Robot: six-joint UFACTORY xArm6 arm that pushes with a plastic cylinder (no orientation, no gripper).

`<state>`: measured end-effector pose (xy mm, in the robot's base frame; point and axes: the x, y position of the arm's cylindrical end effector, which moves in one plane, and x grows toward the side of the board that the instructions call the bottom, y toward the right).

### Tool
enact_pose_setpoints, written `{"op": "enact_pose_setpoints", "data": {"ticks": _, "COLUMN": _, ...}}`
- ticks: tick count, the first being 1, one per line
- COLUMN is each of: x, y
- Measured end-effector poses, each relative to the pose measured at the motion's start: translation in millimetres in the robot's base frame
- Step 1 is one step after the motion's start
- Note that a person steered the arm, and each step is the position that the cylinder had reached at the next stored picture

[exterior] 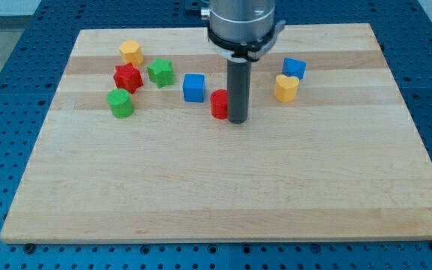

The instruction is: Move the red circle below the cube

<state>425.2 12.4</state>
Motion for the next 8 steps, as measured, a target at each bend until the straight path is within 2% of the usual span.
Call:
{"op": "enact_pose_setpoints", "data": {"ticks": 1, "x": -1, "y": 4}}
{"op": "enact_pose_setpoints", "data": {"ticks": 2, "x": 0, "y": 40}}
{"op": "enact_pose_setpoints", "data": {"ticks": 4, "x": -34, "y": 53}}
{"op": "enact_pose_setpoints", "data": {"ticks": 8, "x": -34, "y": -4}}
